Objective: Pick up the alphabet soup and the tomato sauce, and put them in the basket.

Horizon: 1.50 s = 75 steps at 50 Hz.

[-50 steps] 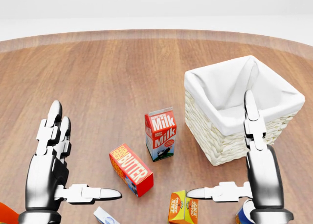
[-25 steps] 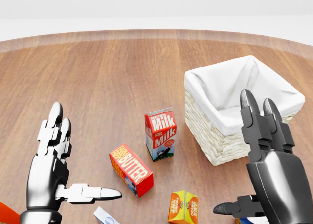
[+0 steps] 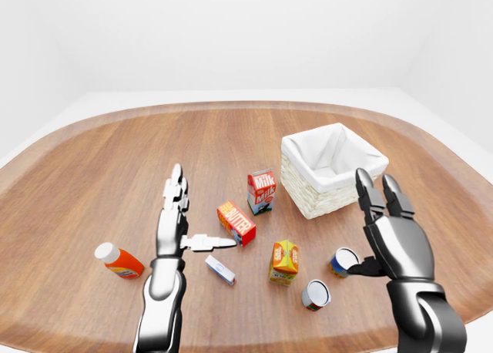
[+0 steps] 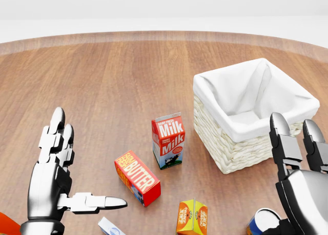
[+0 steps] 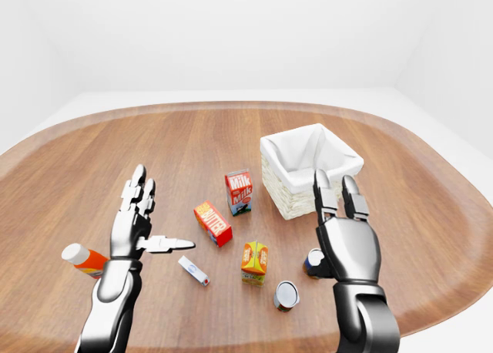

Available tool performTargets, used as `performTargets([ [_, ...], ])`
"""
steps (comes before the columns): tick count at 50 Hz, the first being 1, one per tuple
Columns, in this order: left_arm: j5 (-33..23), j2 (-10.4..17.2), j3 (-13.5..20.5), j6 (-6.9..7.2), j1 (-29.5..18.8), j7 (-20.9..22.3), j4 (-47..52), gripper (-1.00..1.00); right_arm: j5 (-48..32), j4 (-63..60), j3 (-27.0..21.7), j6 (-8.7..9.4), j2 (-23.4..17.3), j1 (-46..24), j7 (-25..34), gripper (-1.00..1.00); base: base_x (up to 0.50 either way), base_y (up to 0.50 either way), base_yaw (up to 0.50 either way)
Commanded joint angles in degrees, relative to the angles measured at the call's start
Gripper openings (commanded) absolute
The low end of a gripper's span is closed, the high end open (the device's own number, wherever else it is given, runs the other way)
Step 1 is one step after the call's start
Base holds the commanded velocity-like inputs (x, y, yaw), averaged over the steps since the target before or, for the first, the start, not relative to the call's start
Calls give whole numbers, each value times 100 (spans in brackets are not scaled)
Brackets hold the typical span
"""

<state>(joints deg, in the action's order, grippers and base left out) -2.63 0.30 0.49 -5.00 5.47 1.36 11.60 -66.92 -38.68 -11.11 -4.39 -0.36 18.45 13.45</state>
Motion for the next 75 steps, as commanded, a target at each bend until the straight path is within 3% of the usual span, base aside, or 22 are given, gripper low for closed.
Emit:
performTargets([
  [1, 31, 1, 29, 0, -24, -26, -9, 100, -311, 235, -312, -61, -14, 57, 153, 100, 0, 0, 0],
  [24, 17, 6, 8, 0, 20, 2, 52, 100, -596, 355, -659, -61, 60, 84, 135, 100, 0, 0, 0],
  [61, -15, 4, 6, 0, 28, 18, 0, 100, -830, 1616, -304, -61, -209, -34, -608, 100, 0, 0, 0],
  [75, -24, 2, -12, 0, 43, 22, -10, 100, -797, 2151, -121, 191, -387, -232, -899, 100, 0, 0, 0],
])
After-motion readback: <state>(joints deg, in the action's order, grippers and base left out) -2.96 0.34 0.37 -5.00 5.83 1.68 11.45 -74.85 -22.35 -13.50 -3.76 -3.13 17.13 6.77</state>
